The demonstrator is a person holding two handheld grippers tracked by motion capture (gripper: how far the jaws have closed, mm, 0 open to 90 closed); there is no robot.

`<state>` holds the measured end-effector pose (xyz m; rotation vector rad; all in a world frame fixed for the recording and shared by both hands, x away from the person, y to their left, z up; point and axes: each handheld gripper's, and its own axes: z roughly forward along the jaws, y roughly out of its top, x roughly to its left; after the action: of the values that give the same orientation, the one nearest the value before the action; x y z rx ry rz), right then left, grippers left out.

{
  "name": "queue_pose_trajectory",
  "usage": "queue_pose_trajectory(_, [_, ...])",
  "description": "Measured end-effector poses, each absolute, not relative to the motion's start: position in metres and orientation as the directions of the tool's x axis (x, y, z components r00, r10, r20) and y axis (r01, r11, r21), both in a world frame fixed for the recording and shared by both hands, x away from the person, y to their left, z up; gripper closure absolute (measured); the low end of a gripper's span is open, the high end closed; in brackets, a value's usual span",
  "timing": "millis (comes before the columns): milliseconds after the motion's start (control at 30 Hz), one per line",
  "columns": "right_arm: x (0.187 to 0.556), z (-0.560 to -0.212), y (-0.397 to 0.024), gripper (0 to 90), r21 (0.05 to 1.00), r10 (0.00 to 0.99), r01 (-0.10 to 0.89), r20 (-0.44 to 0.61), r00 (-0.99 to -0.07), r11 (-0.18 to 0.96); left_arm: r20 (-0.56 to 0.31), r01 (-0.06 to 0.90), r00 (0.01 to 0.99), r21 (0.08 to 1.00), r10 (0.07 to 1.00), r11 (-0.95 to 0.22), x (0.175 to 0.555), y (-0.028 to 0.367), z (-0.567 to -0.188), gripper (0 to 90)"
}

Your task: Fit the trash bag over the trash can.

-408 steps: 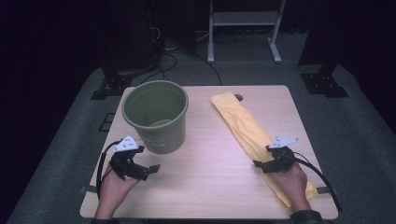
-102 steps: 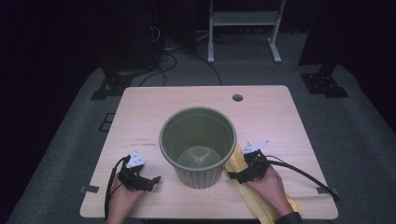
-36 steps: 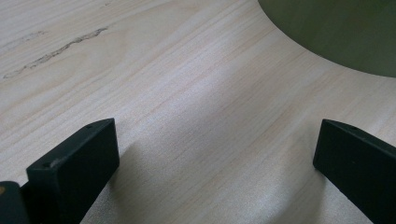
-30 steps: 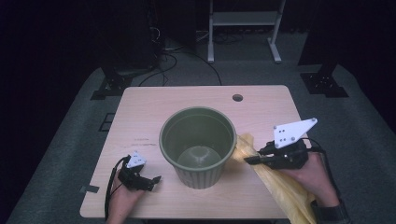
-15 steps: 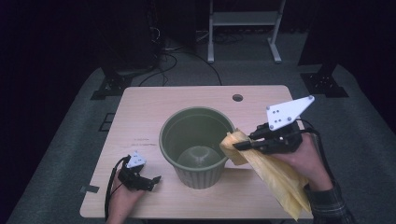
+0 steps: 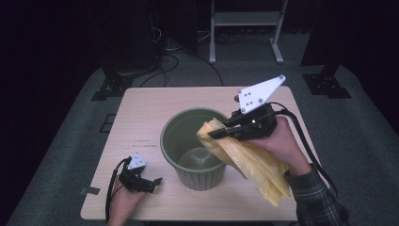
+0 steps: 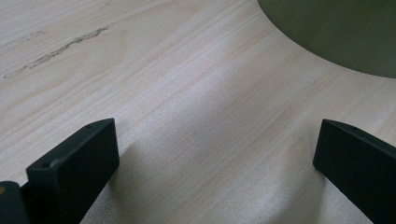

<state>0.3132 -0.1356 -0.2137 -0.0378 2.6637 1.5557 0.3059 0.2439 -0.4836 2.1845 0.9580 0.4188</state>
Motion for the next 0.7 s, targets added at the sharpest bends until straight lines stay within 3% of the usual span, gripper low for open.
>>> queue_pose_trajectory(700, [0.371,-0.193,-0.052,86.6,0.886,-0.028,-0.023,-0.011,-1.0,0.463,0.012,0.511,0.673,0.714,0.739,-0.478,0.306,0.244,-0.484,0.0])
